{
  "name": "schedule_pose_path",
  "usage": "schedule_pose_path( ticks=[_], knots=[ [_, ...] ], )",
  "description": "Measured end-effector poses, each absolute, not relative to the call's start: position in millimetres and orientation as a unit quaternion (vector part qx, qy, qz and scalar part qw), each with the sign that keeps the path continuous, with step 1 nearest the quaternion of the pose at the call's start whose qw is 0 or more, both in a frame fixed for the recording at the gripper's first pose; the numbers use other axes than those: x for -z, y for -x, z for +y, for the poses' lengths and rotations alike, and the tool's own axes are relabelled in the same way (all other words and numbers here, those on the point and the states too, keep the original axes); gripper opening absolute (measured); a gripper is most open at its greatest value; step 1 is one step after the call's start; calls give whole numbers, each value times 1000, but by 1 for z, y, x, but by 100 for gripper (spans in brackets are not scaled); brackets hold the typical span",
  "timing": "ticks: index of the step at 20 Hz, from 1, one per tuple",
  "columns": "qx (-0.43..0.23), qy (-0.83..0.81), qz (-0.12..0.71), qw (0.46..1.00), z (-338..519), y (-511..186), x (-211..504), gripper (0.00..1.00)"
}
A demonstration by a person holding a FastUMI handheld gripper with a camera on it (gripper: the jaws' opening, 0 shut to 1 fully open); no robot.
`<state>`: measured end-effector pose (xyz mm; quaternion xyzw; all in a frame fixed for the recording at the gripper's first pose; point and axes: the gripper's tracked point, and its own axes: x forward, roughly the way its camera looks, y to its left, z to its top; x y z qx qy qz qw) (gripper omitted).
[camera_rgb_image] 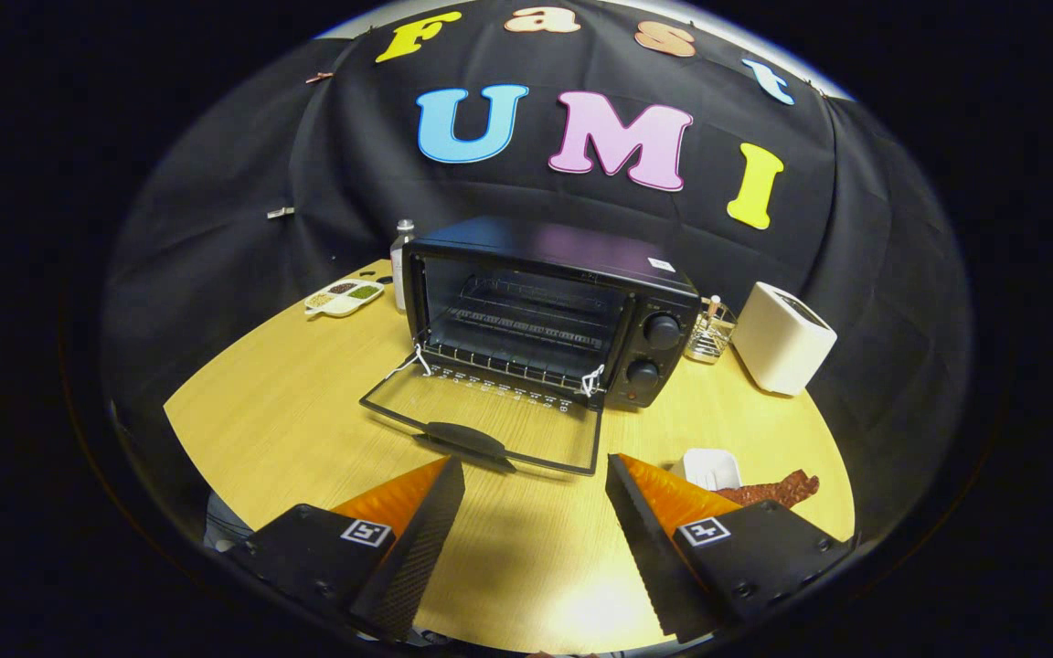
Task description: Open the toaster oven, put the food inside, and close the toaster oven door.
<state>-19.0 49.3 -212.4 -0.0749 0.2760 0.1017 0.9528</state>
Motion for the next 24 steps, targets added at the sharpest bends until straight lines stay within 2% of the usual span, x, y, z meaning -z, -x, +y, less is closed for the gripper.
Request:
schedule_pose_path(
  ticks=[6, 13, 18, 24],
  knots=[
    [-95, 79, 254, 959, 26, 16, 176, 97],
    [-92, 5, 258, 962, -31, -19, 142, 97],
    [-88, -34, 315, 944, -110, -39, 165, 97],
    [-77, -63, 395, 913, -184, -35, 230, 98]
  ],
)
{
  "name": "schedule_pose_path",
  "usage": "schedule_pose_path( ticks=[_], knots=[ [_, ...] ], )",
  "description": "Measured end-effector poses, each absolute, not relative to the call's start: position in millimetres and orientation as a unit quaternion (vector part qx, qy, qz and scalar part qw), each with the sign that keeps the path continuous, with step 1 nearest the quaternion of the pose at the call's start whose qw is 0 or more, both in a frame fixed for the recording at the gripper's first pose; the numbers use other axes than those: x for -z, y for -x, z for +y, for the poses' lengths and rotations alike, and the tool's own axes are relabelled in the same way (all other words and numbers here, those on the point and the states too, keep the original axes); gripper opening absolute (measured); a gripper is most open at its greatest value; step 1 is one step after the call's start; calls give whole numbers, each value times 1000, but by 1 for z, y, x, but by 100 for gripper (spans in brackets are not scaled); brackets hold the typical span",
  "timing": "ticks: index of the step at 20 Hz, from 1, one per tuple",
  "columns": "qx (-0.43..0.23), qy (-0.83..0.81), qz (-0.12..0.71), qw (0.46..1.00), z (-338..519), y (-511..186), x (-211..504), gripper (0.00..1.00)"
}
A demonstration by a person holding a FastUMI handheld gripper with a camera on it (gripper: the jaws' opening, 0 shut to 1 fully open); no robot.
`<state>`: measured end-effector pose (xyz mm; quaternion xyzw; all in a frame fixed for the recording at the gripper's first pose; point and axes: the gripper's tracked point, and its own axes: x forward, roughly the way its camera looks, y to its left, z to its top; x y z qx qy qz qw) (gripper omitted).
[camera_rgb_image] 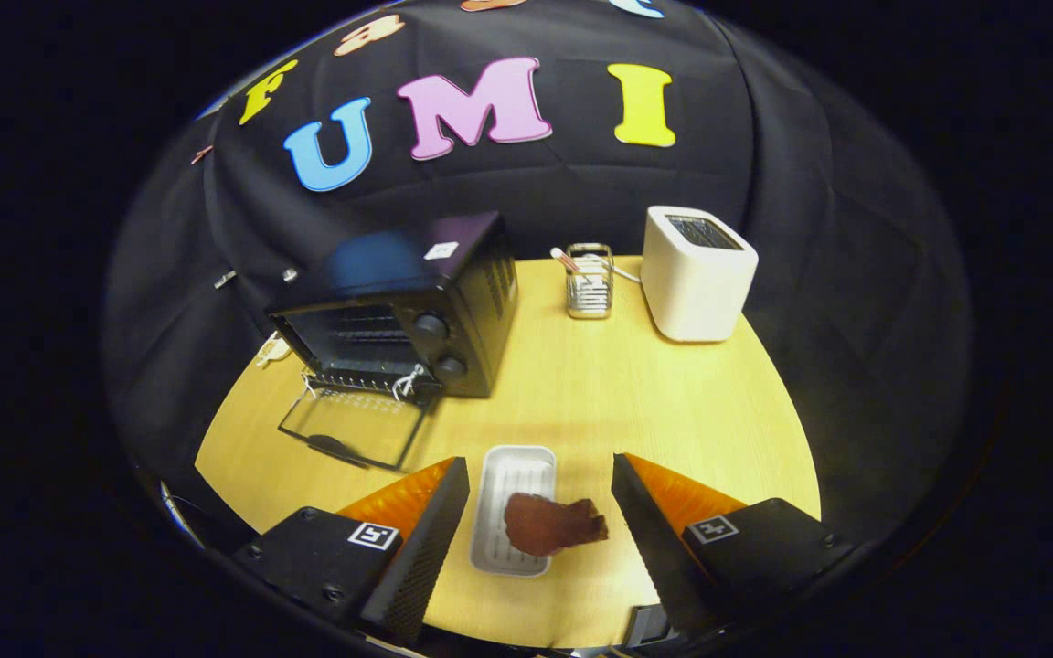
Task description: Open the toaster oven, put the food inside, and close the toaster oven door.
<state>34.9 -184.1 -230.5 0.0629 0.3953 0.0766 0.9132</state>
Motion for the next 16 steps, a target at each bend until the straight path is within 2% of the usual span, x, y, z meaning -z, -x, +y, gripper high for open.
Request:
schedule_pose_path(
  ticks=[4, 6, 8, 9, 10, 11, 12, 13, 16],
  knots=[
    [-100, -102, 453, 880, -194, -20, 275, 97],
    [-105, -134, 472, 865, -193, -18, 288, 91],
    [-113, -172, 477, 854, -189, -18, 291, 80],
    [-115, -184, 476, 852, -188, -20, 292, 65],
    [-118, -192, 478, 849, -186, -21, 293, 57],
    [-118, -195, 482, 846, -185, -21, 295, 40],
    [-120, -198, 485, 843, -185, -22, 296, 31],
    [-125, -204, 489, 839, -183, -20, 295, 25],
    [-131, -218, 499, 828, -181, -18, 290, 19]
  ],
)
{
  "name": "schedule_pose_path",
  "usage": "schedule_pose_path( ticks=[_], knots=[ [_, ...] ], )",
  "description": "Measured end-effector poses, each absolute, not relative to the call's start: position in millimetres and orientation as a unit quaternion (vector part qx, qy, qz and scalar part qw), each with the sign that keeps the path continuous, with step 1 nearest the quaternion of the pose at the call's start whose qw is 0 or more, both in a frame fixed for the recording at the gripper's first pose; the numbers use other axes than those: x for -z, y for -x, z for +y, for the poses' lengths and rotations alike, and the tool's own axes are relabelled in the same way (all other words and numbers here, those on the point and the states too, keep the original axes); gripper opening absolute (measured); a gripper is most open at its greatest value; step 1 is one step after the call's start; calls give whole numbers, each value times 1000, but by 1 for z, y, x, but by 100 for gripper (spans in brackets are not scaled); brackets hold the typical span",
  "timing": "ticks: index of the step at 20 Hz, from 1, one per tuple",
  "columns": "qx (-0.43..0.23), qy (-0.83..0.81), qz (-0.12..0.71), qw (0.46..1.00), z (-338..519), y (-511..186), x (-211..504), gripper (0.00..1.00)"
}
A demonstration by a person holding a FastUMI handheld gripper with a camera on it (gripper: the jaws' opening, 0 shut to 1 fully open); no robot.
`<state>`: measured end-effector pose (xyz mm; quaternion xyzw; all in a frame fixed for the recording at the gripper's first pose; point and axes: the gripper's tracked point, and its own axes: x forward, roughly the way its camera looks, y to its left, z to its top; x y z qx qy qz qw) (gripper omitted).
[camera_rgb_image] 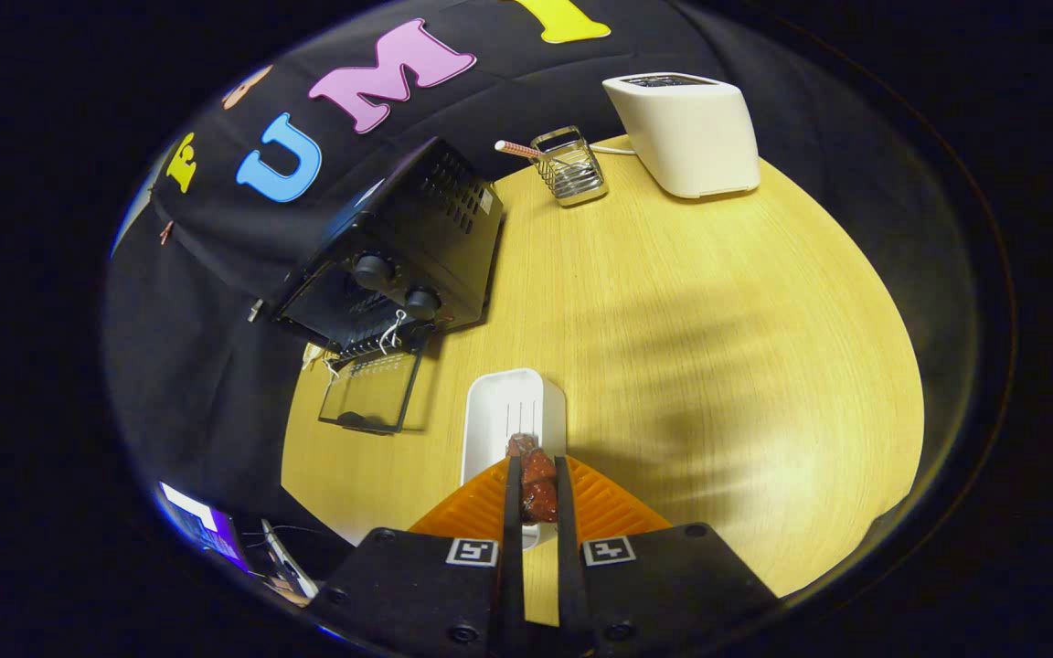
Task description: Open the toaster oven, put the food inside, and close the toaster oven door.
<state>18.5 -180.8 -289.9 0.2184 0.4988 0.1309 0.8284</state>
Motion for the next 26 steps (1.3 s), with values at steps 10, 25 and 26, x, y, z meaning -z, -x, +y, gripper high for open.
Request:
schedule_pose_path(
  ticks=[10, 25, 26],
  knots=[
    [-114, -181, 426, 879, -175, 1, 215, 14],
    [-81, -355, 346, 865, -17, 33, 158, 14],
    [-75, -373, 337, 861, -9, 29, 158, 14]
  ],
)
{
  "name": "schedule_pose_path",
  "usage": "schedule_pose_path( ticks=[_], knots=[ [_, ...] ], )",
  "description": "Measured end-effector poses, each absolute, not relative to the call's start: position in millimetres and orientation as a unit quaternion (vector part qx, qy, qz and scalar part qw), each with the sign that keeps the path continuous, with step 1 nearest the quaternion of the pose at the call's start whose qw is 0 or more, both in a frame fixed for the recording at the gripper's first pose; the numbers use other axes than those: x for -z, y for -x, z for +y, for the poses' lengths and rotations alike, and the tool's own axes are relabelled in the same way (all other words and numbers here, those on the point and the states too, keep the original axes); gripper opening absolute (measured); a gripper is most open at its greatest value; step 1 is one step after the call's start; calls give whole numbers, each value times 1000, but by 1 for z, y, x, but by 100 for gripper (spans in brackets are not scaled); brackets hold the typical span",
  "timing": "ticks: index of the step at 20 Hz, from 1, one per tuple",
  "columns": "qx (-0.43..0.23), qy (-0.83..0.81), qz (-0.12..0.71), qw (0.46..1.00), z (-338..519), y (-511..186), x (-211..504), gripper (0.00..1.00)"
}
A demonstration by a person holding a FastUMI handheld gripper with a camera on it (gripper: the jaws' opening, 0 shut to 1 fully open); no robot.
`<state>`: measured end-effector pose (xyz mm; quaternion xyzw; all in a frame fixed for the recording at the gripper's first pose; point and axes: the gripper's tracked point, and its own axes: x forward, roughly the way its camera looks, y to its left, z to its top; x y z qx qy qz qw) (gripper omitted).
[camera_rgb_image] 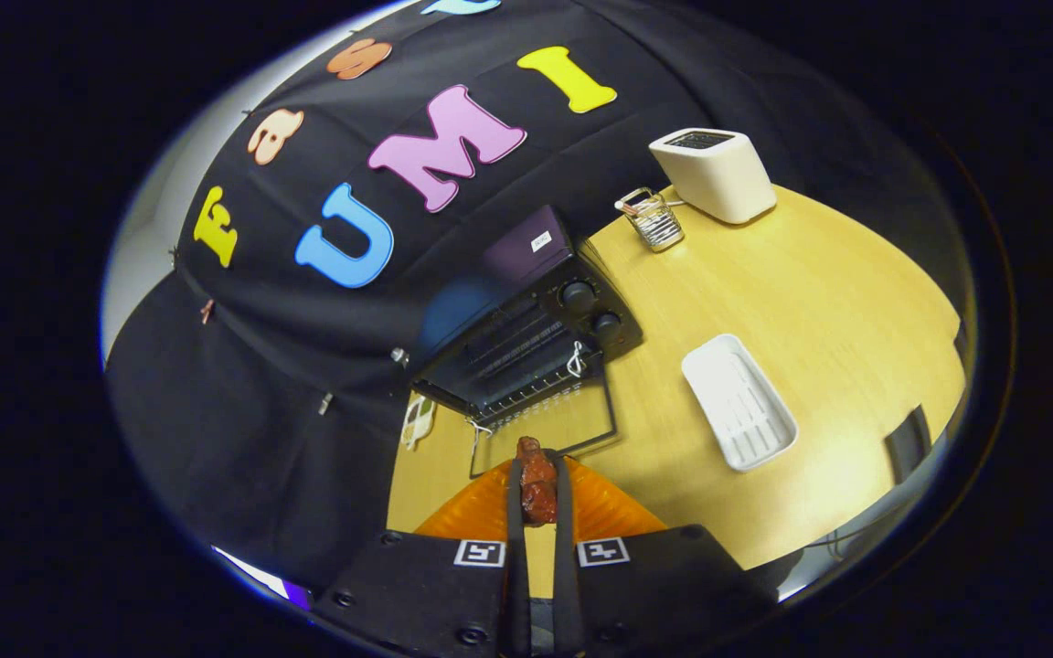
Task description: Open the toaster oven, put the food inside, and close the toaster oven door.
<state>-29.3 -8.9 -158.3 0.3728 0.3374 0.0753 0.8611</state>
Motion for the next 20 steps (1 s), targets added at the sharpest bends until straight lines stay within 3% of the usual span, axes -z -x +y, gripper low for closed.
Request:
schedule_pose_path(
  ticks=[10, 20],
  knots=[
    [-51, -452, 261, 852, 50, -63, 182, 14],
    [11, -515, 201, 834, 80, -163, 254, 14]
  ],
)
